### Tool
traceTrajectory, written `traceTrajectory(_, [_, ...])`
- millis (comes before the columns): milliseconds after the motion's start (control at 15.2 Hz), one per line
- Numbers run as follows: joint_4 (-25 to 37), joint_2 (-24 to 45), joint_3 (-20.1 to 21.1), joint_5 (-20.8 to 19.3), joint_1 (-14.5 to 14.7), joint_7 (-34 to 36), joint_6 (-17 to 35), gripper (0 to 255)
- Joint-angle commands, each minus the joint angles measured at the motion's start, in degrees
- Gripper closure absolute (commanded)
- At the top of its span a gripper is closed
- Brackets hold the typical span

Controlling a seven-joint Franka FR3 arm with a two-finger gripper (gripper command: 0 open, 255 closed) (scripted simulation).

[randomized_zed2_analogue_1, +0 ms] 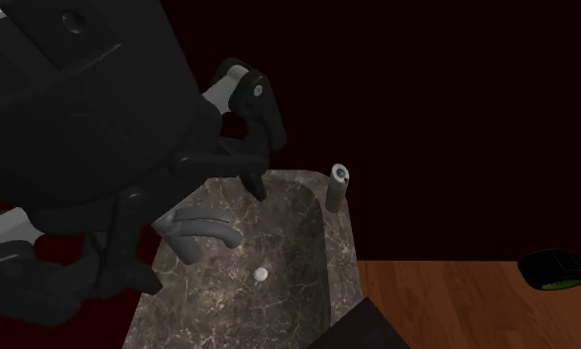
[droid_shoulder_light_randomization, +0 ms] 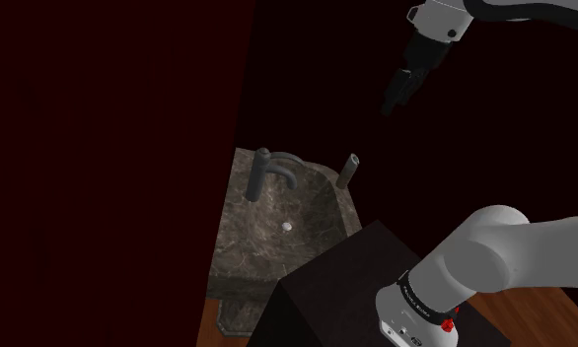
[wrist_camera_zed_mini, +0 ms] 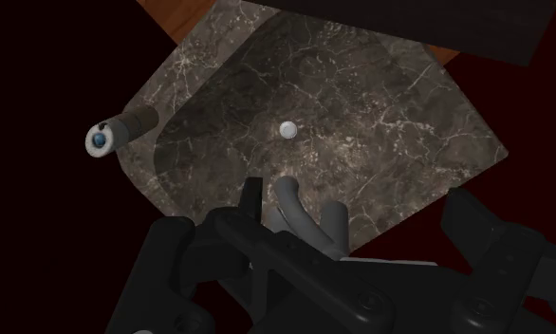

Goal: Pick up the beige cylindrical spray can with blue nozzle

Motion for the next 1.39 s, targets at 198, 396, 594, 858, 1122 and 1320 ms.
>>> traceTrajectory(198, [-3.7,0.6,-2.9,-1.4,-1.0,-2.1,5.5,0])
traceTrajectory(396, [-6.8,2.0,-5.8,-2.8,-2.2,-4.1,11.2,0])
traceTrajectory(594, [-9.2,4.3,-8.9,-4.1,-3.3,-6.2,17.0,0])
traceTrajectory(858, [-11.2,8.6,-13.0,-5.3,-4.6,-9.1,24.9,0])
traceTrajectory(1122, [-11.9,14.4,-17.2,-5.7,-5.6,-12.3,32.9,0])
traceTrajectory(1320, [-11.5,19.6,-20.5,-5.2,-5.8,-15.1,38.7,0])
